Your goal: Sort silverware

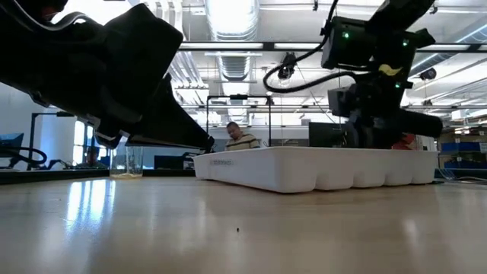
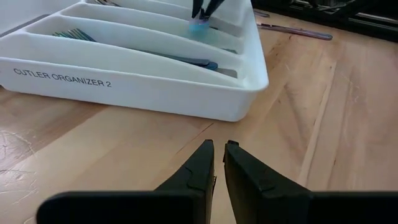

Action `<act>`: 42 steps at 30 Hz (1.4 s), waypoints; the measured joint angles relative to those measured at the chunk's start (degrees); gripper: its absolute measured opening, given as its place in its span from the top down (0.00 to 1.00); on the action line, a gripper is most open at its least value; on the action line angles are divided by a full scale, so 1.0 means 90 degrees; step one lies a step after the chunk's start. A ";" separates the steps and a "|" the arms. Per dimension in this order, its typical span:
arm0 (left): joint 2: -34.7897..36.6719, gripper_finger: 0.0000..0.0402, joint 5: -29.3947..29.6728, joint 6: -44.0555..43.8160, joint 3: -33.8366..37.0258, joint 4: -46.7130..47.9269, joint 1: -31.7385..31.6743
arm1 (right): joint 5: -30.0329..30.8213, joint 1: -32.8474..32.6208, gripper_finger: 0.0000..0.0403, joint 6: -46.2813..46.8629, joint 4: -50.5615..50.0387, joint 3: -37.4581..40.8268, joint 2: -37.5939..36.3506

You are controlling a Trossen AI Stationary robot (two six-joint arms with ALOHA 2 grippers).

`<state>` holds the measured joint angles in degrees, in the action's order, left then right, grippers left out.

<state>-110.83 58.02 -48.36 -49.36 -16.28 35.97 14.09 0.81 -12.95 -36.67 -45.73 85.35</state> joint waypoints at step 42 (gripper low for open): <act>0.0811 0.94 0.0446 0.1067 0.0000 -0.0009 0.0136 | -0.2354 0.1095 1.00 0.6213 0.3159 -0.1234 0.1575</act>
<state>-103.52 62.04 -38.75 -49.36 -16.36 37.19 -7.10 10.67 42.97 -8.24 -56.84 99.53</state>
